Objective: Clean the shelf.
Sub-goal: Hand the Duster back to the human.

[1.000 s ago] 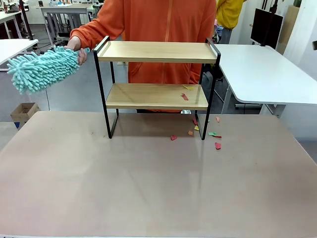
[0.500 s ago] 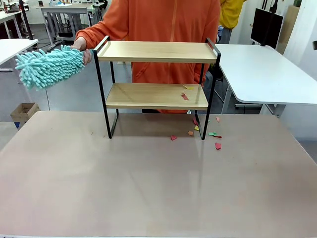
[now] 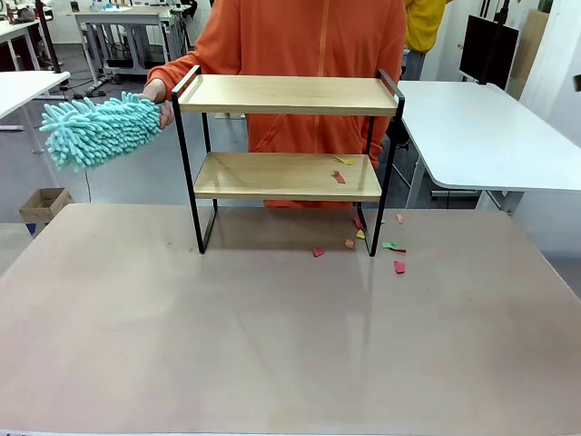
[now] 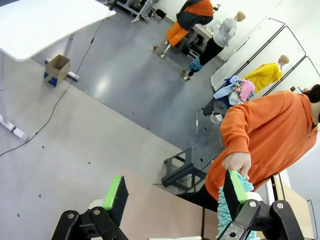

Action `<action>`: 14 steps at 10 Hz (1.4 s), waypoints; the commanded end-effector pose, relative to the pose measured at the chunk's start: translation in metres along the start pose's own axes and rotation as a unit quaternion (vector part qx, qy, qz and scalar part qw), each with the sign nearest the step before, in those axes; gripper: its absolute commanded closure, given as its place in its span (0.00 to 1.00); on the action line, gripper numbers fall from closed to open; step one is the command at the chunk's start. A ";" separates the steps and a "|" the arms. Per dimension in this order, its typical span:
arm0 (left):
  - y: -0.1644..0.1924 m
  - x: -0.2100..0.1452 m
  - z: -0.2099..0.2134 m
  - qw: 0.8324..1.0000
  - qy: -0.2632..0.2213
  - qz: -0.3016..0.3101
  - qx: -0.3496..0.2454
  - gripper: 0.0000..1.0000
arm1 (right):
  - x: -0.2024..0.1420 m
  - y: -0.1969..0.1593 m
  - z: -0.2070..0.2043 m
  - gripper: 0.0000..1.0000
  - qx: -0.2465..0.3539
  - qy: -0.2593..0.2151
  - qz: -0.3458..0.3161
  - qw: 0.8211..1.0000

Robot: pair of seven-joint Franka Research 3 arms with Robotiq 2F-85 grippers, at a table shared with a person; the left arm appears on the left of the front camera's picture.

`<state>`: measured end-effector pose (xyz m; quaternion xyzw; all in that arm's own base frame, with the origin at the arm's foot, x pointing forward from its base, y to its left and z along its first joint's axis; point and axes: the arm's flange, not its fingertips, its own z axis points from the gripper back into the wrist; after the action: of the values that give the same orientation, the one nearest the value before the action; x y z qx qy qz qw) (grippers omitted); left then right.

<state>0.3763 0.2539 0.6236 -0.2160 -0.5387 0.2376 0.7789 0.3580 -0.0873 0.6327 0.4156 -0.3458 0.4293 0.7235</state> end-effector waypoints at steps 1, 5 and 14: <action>0.000 -0.002 0.002 1.000 0.003 0.006 0.004 0.00 | 0.001 0.000 0.003 0.00 0.003 0.002 0.011 1.000; 0.000 -0.002 0.002 1.000 0.003 0.006 0.004 0.00 | 0.001 0.000 0.003 0.00 0.003 0.002 0.011 1.000; 0.000 -0.002 0.002 1.000 0.003 0.006 0.004 0.00 | 0.001 0.000 0.003 0.00 0.003 0.002 0.011 1.000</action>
<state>0.3763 0.2550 0.6218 -0.2166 -0.5377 0.2384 0.7792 0.3579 -0.0874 0.6327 0.4155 -0.3459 0.4294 0.7234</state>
